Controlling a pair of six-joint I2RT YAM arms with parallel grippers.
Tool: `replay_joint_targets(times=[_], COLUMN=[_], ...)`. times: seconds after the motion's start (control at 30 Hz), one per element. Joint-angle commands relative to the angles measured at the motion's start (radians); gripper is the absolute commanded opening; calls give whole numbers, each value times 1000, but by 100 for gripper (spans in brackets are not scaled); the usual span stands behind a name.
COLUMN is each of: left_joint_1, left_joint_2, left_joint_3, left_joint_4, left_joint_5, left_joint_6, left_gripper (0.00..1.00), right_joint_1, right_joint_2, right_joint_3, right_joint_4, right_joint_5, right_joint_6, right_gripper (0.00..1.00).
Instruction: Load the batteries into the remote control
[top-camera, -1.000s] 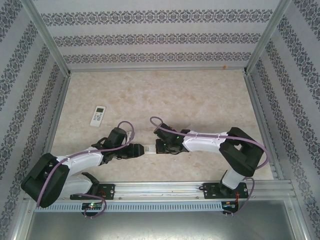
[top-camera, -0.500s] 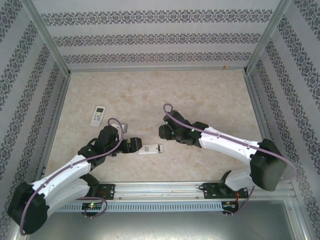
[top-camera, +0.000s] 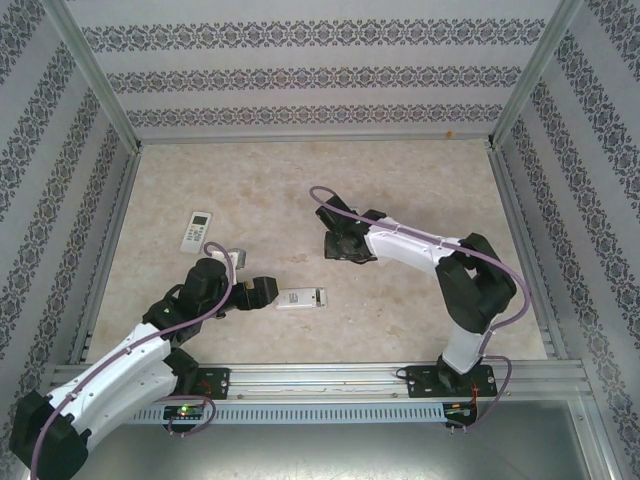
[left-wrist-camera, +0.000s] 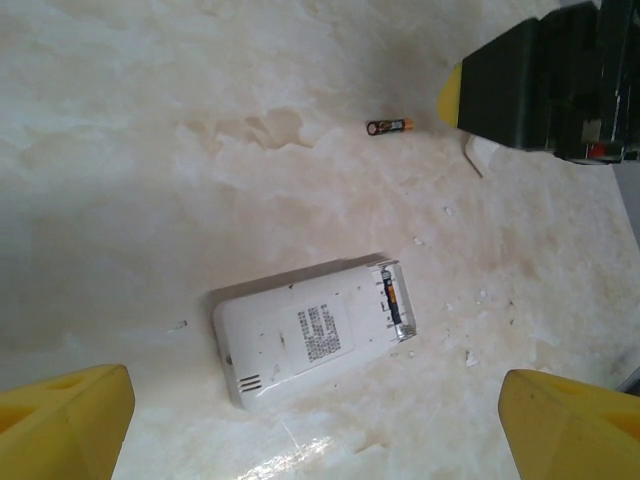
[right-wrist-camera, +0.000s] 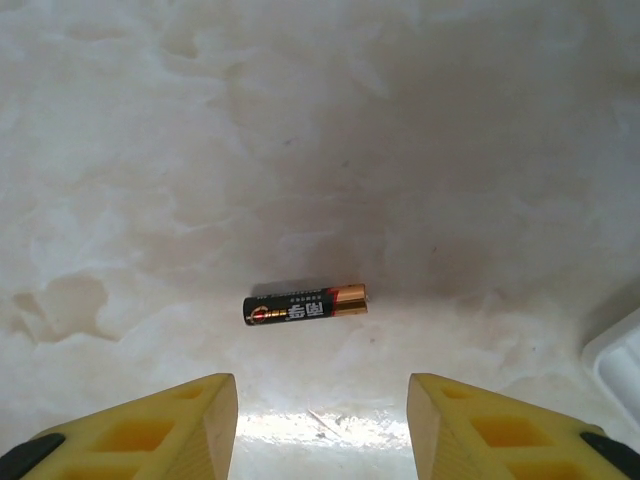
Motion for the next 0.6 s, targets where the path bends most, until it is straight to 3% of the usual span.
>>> replay_joint_targets(times=[0.0, 0.23, 0.57], left_joint_1=[1, 0, 0], left_joint_2=[8, 26, 24], left_joint_3=[-6, -5, -16], left_joint_4=[-14, -4, 4], left_joint_5=[-11, -10, -11], left_joint_6=[25, 35, 37], left_gripper=[95, 97, 98], right_joint_1=[-12, -31, -59], right_joint_2=[47, 93, 158], right_joint_3=[47, 34, 57], right_joint_4=[-66, -7, 36], right_joint_5=[14, -50, -90], right_joint_6=[184, 331, 323], right_gripper=[50, 53, 49])
